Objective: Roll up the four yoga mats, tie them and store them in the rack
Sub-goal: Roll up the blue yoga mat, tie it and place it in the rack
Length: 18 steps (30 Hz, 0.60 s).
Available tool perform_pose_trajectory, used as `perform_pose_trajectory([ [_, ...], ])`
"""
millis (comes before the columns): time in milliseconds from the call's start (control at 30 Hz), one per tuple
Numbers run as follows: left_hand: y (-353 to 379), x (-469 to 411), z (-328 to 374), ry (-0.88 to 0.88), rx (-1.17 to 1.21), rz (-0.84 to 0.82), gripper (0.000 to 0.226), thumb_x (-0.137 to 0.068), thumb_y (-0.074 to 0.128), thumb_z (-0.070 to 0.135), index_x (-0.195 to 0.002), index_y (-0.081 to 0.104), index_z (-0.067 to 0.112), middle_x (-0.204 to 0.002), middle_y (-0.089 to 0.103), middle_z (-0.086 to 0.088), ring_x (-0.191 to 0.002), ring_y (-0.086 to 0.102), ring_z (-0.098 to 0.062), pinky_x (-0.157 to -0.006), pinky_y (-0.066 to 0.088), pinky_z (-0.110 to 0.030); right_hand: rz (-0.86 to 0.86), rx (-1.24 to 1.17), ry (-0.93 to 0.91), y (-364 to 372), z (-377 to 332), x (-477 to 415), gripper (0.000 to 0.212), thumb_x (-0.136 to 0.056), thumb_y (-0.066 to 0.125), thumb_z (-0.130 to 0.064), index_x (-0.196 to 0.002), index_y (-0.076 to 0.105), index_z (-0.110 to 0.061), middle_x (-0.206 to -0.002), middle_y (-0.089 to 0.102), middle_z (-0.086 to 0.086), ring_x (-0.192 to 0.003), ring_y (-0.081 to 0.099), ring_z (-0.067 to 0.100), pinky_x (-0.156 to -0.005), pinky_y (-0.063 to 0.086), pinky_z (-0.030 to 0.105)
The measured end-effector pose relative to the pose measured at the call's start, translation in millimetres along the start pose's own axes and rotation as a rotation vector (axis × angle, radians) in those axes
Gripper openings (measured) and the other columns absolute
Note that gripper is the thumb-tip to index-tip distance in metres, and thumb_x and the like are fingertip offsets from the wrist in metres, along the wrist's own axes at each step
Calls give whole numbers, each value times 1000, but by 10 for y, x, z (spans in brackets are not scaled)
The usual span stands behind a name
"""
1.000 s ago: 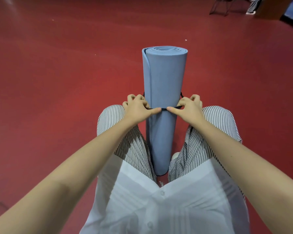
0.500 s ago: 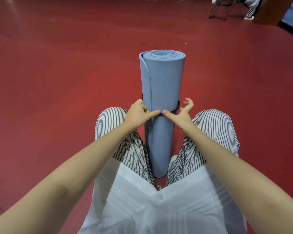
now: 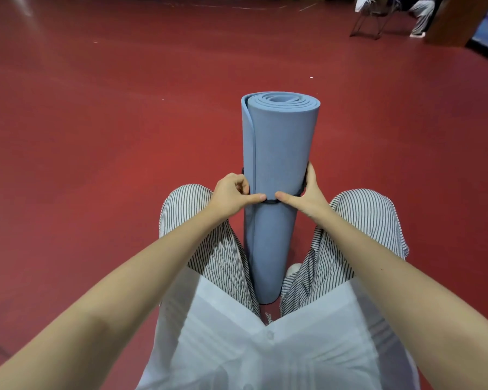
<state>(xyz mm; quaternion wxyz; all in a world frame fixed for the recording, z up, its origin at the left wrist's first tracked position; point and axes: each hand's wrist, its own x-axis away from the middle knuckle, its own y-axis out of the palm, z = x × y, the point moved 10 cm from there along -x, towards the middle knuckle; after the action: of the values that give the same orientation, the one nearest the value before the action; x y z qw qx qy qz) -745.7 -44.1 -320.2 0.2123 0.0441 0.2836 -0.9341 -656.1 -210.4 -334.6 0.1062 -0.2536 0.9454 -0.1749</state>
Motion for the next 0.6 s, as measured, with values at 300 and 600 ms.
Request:
perform_pose_trajectory([
  [300,151,-17,80,5,267,-236,109,-70,82,2,-150,10,19,-132,52,-3,-113,57,-12,-81,47,-9,-61,249,113,-32,-14,-63,137,-30,68,-71,-147,14,-24,-146,27,0,-138,25,21,-114,22,48],
  [600,227,-126,-16,-64,188,-307,97,-64,88,18,-144,33,16,-130,56,6,-110,59,-8,-87,51,-20,-177,113,219,25,178,-98,125,-54,83,-60,-147,8,-23,-147,34,-2,-134,35,16,-110,32,35],
])
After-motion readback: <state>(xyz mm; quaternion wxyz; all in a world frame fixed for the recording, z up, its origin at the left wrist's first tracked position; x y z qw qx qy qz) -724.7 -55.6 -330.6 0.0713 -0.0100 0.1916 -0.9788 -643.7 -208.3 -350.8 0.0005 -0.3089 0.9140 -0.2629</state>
